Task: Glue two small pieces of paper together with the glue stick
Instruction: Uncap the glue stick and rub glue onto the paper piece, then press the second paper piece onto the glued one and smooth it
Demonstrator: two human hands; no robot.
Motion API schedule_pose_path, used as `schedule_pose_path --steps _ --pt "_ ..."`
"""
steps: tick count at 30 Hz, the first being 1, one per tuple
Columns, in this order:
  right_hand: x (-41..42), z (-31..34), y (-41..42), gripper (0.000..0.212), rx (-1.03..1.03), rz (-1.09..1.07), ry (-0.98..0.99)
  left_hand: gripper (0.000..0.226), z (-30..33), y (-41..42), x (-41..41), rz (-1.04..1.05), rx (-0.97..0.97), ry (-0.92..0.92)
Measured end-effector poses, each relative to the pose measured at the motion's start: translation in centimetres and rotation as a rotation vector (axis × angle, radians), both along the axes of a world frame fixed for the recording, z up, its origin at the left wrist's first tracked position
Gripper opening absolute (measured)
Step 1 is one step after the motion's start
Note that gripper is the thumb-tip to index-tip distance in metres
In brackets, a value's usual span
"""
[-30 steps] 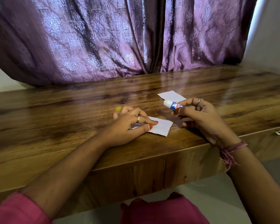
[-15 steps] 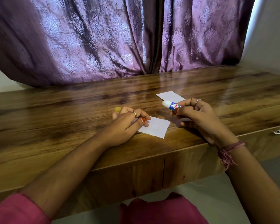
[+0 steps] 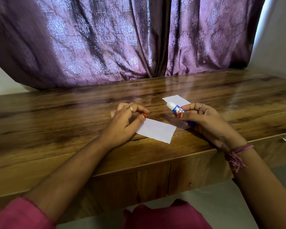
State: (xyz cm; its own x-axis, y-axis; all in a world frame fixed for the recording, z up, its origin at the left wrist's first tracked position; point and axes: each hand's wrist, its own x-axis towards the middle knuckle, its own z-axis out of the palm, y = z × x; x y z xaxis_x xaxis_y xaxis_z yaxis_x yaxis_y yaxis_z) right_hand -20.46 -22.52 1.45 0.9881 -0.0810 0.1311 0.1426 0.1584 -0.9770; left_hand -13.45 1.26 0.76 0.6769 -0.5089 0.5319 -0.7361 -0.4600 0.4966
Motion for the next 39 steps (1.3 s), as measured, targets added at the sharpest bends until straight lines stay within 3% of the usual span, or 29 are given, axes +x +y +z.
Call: schedule_pose_path --steps 4,10,15,26,32,39 --pt "0.7 0.1 -0.1 0.034 -0.065 0.05 0.014 0.011 0.2 0.5 1.1 0.16 -0.253 -0.031" --pt "3.2 0.9 0.4 0.034 -0.192 0.105 -0.019 0.028 0.2 1.4 4.2 0.265 -0.651 0.215" --pt "6.3 3.0 1.2 0.036 -0.336 0.125 -0.087 0.019 -0.1 2.0 5.8 0.386 -0.856 0.442" --pt "11.3 4.5 4.9 0.035 -0.364 0.196 -0.141 0.018 -0.2 2.0 5.7 0.35 -0.862 0.517" --pt "12.8 3.6 6.2 0.02 -0.467 0.199 -0.178 0.017 -0.2 1.9 5.7 0.35 -0.876 0.549" --pt "13.5 1.2 7.3 0.033 -0.581 0.207 -0.167 0.017 -0.4 2.0 5.9 0.373 -0.827 0.533"
